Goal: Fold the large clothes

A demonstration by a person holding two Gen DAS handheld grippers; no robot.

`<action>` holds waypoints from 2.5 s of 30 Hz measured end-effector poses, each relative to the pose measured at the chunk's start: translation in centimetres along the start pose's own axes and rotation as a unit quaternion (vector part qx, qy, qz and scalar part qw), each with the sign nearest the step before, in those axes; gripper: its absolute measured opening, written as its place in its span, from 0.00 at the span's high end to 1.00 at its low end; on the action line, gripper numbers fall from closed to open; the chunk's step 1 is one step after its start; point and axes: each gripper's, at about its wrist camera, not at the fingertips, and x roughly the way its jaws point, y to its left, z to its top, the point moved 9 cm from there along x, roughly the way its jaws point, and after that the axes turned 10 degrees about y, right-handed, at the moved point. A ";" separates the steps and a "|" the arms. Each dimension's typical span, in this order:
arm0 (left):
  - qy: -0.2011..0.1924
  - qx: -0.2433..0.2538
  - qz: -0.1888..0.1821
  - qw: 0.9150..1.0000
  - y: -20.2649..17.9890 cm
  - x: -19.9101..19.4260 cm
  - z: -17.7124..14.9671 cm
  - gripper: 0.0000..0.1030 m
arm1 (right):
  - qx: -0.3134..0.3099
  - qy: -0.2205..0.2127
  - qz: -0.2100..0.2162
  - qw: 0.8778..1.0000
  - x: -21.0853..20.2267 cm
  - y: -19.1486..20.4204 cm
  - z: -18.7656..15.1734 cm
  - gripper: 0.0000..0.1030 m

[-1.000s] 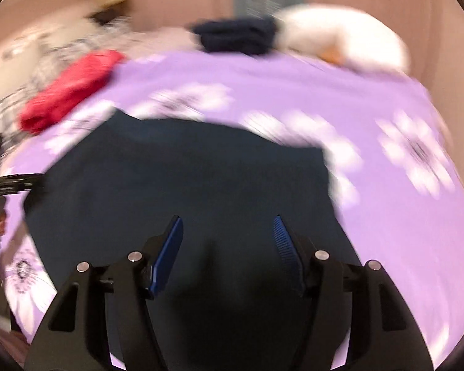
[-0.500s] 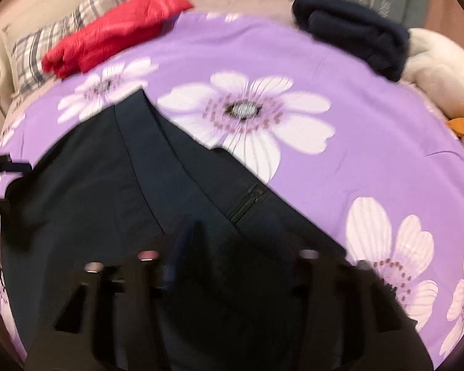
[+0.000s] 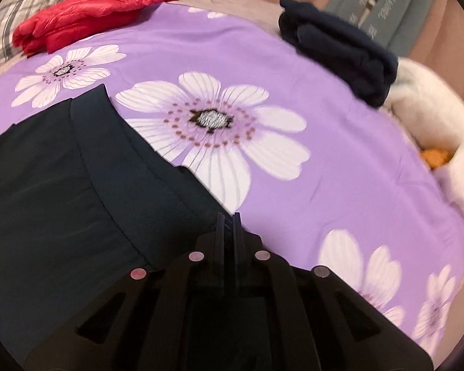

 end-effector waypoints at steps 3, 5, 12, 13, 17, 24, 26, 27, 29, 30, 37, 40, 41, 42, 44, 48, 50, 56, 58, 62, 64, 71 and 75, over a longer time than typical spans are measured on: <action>0.009 0.032 -0.022 0.999 -2.8 0.6 1.3 0.06 | 0.062 -0.039 0.024 0.997 -2.2 -1.9 0.4 0.88; 0.022 0.050 -0.031 0.998 -4.4 1.7 1.7 0.06 | 0.109 -0.068 0.052 0.990 -4.7 -3.6 0.3 0.76; 0.108 0.107 -0.058 0.987 -10.5 9.6 1.9 0.06 | 0.048 -0.028 0.095 0.994 -7.4 -0.9 -5.3 0.76; 0.117 0.112 -0.061 0.985 -11.2 10.8 2.0 0.06 | 0.038 -0.022 0.093 0.995 -6.9 -0.2 -5.8 0.76; 0.110 0.105 -0.006 0.988 -10.7 14.8 3.7 0.07 | 0.052 -0.010 0.072 0.996 -3.9 0.7 -5.9 0.76; 0.086 0.059 0.045 0.994 -5.1 15.1 5.3 0.18 | 0.157 0.011 0.008 0.987 -1.2 -5.2 -7.9 0.78; 0.079 0.053 0.039 0.995 -3.5 13.7 5.2 0.19 | 0.194 0.019 0.003 0.981 -1.4 -7.5 -9.6 0.76; 0.075 0.050 0.045 0.995 -2.7 13.1 5.2 0.20 | 0.215 0.018 0.003 0.976 -1.8 -8.6 -10.4 0.76; 0.069 0.039 0.073 0.994 -0.5 11.6 4.9 0.20 | 0.240 0.025 -0.032 0.970 -2.8 -10.6 -11.9 0.76; 0.070 0.027 0.083 0.994 1.0 10.8 4.7 0.20 | 0.251 0.032 -0.051 0.966 -3.4 -11.5 -12.9 0.76; 0.037 0.025 0.055 0.997 2.0 4.0 1.5 0.20 | 0.247 -0.024 -0.004 0.969 -10.4 -7.8 -15.1 0.74; 0.028 0.066 0.038 0.997 -1.0 2.6 -0.9 0.20 | 0.221 -0.033 0.024 0.974 -12.6 -3.5 -16.0 0.74; 0.030 0.079 0.034 0.996 -1.8 2.5 -1.8 0.20 | 0.217 -0.031 0.035 0.975 -12.8 -2.3 -16.2 0.73; 0.034 0.091 0.034 0.995 -2.6 2.5 -3.0 0.20 | 0.210 -0.029 0.046 0.976 -13.1 -0.8 -16.6 0.73; 0.039 0.108 0.039 0.993 -3.6 2.7 -5.3 0.19 | 0.204 -0.029 0.062 0.977 -13.3 1.7 -17.4 0.71; 0.050 0.100 0.066 0.992 -2.1 3.9 -8.7 0.19 | 0.193 -0.012 0.051 0.980 -12.7 5.2 -19.8 0.67; 0.042 0.087 0.064 0.993 -0.8 3.5 -9.7 0.19 | 0.195 0.005 0.025 0.980 -12.0 5.4 -21.6 0.66; 0.040 0.042 0.056 0.997 2.5 1.5 -11.9 0.18 | 0.257 -0.005 0.008 0.966 -13.3 3.1 -26.5 0.63; 0.039 0.036 0.055 0.997 3.1 0.9 -12.5 0.18 | 0.276 -0.008 0.000 0.961 -13.7 2.3 -27.9 0.60; 0.036 0.026 0.065 0.997 3.9 -0.1 -13.1 0.18 | 0.318 -0.014 -0.004 0.948 -14.6 0.1 -30.5 0.60; 0.035 0.017 0.079 0.996 4.6 -0.8 -13.5 0.18 | 0.328 -0.016 -0.005 0.945 -15.0 -0.3 -31.4 0.60; 0.023 -0.055 0.097 0.993 8.6 -4.0 -15.1 0.19 | 0.362 -0.009 -0.044 0.931 -16.9 -2.0 -33.5 0.58; -0.003 -0.035 0.099 0.994 7.2 -6.0 -14.3 0.12 | 0.376 -0.026 -0.049 0.925 -18.9 -2.0 -33.8 0.54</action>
